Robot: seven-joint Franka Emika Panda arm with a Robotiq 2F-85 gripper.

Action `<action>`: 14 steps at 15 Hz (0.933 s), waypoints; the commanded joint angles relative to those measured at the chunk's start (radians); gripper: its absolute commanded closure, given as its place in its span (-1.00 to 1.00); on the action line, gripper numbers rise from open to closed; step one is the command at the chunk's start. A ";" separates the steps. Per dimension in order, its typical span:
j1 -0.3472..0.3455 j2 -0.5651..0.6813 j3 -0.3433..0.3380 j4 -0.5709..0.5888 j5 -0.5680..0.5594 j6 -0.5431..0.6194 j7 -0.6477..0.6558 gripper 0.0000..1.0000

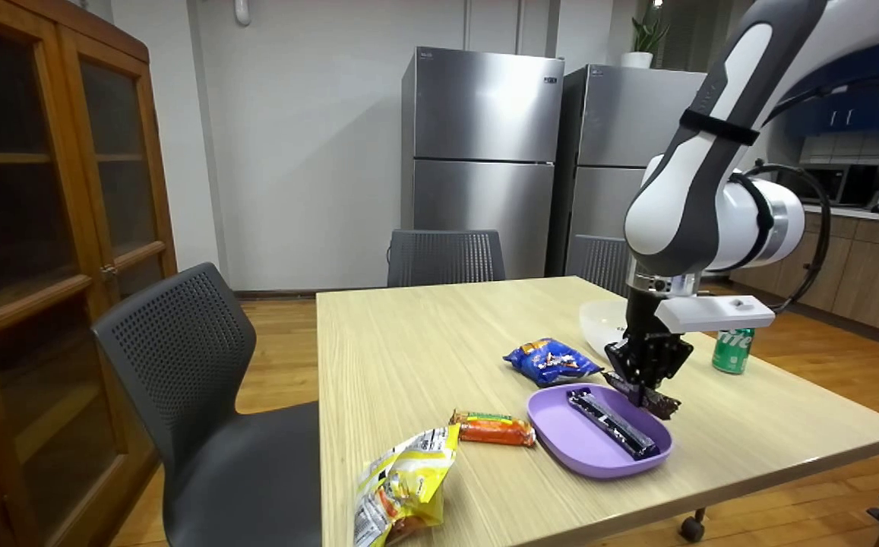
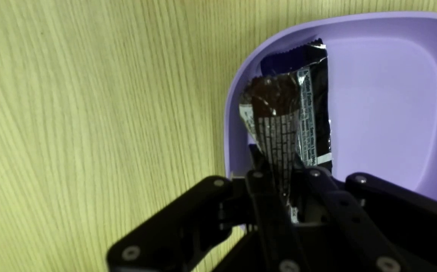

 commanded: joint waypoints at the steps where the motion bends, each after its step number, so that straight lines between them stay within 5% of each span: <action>1: 0.006 0.001 -0.013 0.019 -0.021 -0.008 0.031 0.07; 8: -0.046 -0.041 -0.027 0.019 0.006 -0.046 -0.001 -0.97; 14: -0.042 -0.002 -0.029 0.021 -0.007 -0.005 0.007 -1.00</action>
